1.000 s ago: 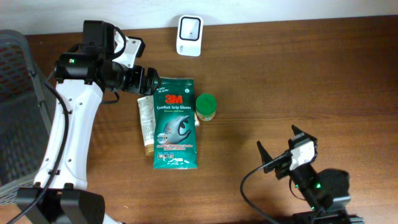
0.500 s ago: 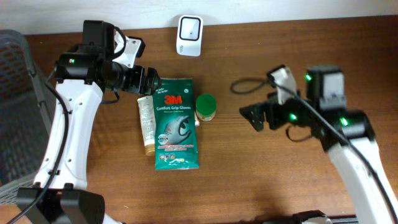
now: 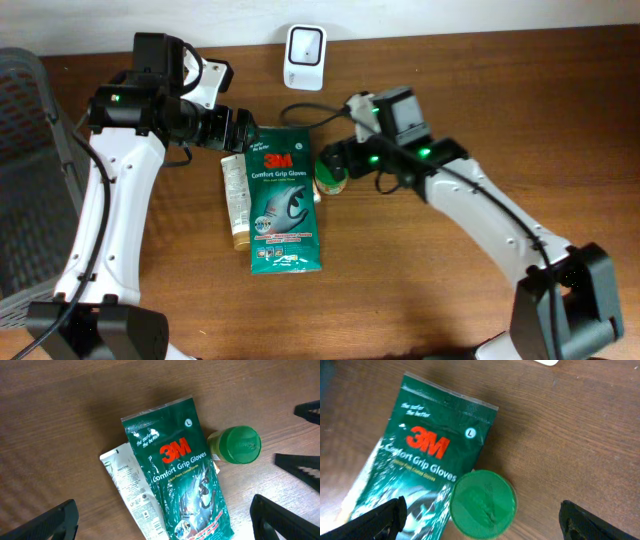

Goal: Scan the item barcode
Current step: 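Reach the right gripper toward the green-lidded jar, then grasp the green-lidded jar by its lid with the right gripper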

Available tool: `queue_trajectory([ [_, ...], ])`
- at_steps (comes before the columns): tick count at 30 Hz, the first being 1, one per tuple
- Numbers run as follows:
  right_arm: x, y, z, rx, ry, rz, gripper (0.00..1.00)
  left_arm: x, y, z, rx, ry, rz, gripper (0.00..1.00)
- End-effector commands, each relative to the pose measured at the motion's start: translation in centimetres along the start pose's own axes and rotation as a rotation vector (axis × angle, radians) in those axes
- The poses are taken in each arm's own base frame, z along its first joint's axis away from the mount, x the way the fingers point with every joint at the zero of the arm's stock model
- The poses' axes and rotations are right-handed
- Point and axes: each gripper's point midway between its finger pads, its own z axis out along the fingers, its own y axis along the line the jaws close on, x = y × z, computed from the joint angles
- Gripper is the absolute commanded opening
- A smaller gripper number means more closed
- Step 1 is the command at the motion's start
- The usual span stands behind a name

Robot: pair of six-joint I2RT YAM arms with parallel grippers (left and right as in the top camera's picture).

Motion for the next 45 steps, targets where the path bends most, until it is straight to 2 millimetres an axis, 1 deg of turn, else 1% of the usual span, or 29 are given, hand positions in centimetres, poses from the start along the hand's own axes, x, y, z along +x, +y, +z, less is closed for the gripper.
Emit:
queue_trajectory([
  [1, -0.1, -0.9, 2.2, 0.143, 0.01, -0.004, 0.95, -0.5, -0.1, -0.4, 0.007, -0.019, 0.014, 0.99],
  [4, 1.0, -0.2, 4.6, 0.124, 0.06, -0.026, 0.95, -0.5, -0.1, -0.4, 0.007, -0.019, 0.014, 0.99],
  [6, 1.8, 0.0, 5.5, 0.117, 0.086, -0.03, 0.95, -0.5, -0.1, -0.4, 0.007, -0.019, 0.014, 0.99],
  [8, 2.5, -0.4, 6.2, 0.122, 0.107, -0.025, 0.96, -0.5, -0.1, -0.4, 0.007, -0.019, 0.014, 0.99],
  [10, 2.9, -0.5, 6.4, 0.124, 0.121, -0.023, 0.96, -0.5, -0.1, -0.4, 0.007, -0.019, 0.014, 1.0],
  [12, 3.3, -0.5, 6.7, 0.122, 0.134, -0.022, 0.95, -0.5, -0.1, -0.4, 0.007, -0.019, 0.014, 0.99],
  [14, 3.7, -0.6, 7.0, 0.12, 0.147, -0.017, 0.86, -0.5, -0.1, -0.4, 0.007, -0.019, 0.014, 0.99],
  [15, 3.9, -0.6, 7.0, 0.121, 0.153, -0.016, 0.8, -0.5, -0.1, -0.4, 0.007, -0.019, 0.014, 0.99],
  [17, 3.8, -0.7, 7.0, 0.123, 0.152, -0.013, 0.7, -0.5, -0.1, -0.4, 0.007, -0.019, 0.014, 0.99],
  [18, 3.8, -0.7, 7.0, 0.123, 0.152, -0.013, 0.68, -0.5, -0.1, -0.4, 0.007, -0.019, 0.014, 0.99],
  [19, 3.8, -0.8, 6.9, 0.124, 0.153, -0.011, 0.64, -0.5, -0.1, -0.4, 0.007, -0.019, 0.014, 0.99],
  [21, 4.1, -1.2, 6.2, 0.134, 0.171, 0.011, 0.64, -0.5, -0.1, -0.4, 0.007, -0.019, 0.014, 0.99],
  [23, 4.3, -2.0, 5.1, 0.152, 0.191, 0.046, 0.64, -0.5, -0.1, -0.4, 0.007, -0.019, 0.014, 0.99],
  [26, 5.0, -4.2, 2.9, 0.192, 0.238, 0.107, 0.64, -0.5, -0.1, -0.4, 0.007, -0.019, 0.014, 0.99],
  [29, 6.4, -6.1, 1.7, 0.221, 0.296, 0.159, 0.64, -0.5, -0.1, -0.4, 0.007, -0.019, 0.014, 0.99],
  [30, 6.6, -6.4, 1.5, 0.225, 0.304, 0.166, 0.64, -0.5, -0.1, -0.4, 0.007, -0.019, 0.014, 0.99],
  [36, 6.1, -5.9, 1.1, 0.209, 0.312, 0.169, 0.65, -0.5, -0.1, -0.4, 0.007, -0.019, 0.014, 0.99],
  [37, 5.9, -5.8, 1.0, 0.208, 0.312, 0.17, 0.7, -0.5, -0.1, -0.4, 0.007, -0.019, 0.014, 0.99],
  [39, 5.7, -5.8, 0.8, 0.209, 0.313, 0.17, 0.73, -0.5, -0.1, -0.4, 0.007, -0.019, 0.014, 0.99],
  [41, 6.0, -5.8, 0.9, 0.21, 0.324, 0.172, 0.73, -0.5, -0.1, -0.4, 0.007, -0.019, 0.014, 0.99],
  [45, 7.9, -6.7, 1.1, 0.25, 0.396, 0.182, 0.74, -0.5, -0.1, -0.4, 0.007, -0.019, 0.014, 0.99],
])
